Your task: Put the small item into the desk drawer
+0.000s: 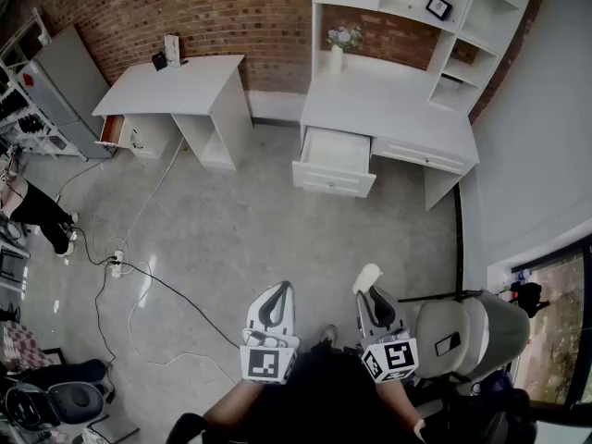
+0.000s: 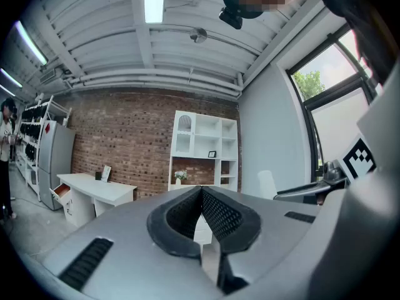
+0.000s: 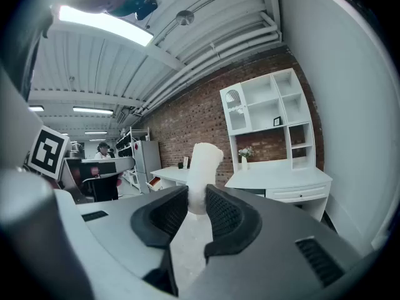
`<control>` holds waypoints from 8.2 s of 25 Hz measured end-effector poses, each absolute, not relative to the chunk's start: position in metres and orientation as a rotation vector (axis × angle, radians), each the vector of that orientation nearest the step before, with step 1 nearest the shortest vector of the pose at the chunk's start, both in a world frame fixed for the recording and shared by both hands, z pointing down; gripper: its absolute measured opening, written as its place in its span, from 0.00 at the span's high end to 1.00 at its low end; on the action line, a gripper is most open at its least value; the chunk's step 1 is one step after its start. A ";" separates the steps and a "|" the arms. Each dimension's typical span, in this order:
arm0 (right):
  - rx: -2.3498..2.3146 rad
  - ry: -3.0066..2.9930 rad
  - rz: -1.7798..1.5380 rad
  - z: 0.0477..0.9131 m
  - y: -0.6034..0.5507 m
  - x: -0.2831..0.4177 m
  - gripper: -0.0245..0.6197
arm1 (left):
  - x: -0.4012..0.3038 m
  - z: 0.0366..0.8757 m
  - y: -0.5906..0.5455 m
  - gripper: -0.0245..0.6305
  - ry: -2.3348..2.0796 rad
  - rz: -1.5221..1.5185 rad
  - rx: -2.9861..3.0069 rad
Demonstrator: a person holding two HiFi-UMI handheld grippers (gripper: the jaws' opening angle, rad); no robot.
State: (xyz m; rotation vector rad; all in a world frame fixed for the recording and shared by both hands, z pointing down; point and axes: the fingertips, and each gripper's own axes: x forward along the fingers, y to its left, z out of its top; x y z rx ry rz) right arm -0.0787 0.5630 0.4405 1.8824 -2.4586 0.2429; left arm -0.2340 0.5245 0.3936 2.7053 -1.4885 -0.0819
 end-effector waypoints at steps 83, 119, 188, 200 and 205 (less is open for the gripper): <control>1.801 -2.438 0.339 0.437 0.173 0.097 0.80 | -0.045 0.408 0.149 0.93 -1.398 -0.007 2.616; 1.071 -2.600 0.335 0.520 -0.137 0.142 0.80 | 0.007 0.417 -0.085 0.93 -1.888 0.005 2.257; 0.642 -1.865 0.618 0.928 -0.246 0.139 0.80 | 0.003 0.523 -0.274 0.93 -1.568 0.164 2.125; 0.609 -1.812 0.652 0.935 -0.297 0.052 0.79 | -0.099 0.531 -0.335 0.93 -1.570 0.153 2.065; 0.599 -1.792 0.649 0.933 -0.308 0.030 0.78 | -0.126 0.528 -0.349 0.93 -1.567 0.151 2.060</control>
